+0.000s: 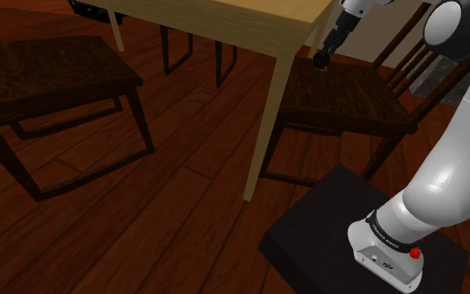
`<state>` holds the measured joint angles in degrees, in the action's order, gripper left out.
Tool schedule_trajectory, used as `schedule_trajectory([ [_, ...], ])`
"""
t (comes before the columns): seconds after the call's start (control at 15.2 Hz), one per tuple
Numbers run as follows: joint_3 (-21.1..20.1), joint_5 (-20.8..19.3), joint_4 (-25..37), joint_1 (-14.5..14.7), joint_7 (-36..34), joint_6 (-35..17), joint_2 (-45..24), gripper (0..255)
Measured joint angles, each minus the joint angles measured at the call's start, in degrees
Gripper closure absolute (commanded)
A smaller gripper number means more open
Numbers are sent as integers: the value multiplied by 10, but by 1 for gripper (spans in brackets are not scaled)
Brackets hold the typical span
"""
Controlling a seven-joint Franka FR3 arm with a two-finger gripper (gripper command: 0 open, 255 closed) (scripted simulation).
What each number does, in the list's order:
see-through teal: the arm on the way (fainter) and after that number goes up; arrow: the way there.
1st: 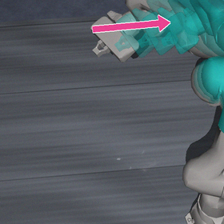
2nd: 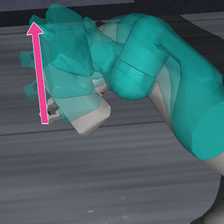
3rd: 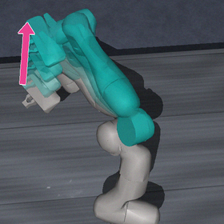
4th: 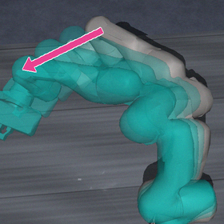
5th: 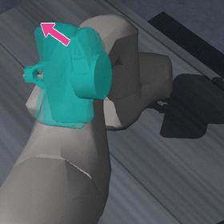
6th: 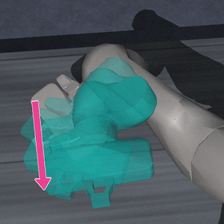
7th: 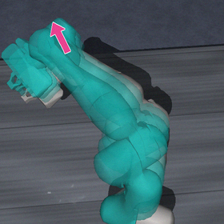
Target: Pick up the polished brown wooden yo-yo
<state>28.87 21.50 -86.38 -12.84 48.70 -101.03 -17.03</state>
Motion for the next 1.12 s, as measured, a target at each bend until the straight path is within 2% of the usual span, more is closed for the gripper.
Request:
schedule_trajectory([
  [0.07,0,1,-3,0,2,-4,-1,0],
  [0.13,0,1,-5,0,3,-6,-2,255],
  [0.79,0,2,-4,-1,4,-8,-2,255],
  [1.12,1,-1,22,-2,-6,20,-1,255],
])
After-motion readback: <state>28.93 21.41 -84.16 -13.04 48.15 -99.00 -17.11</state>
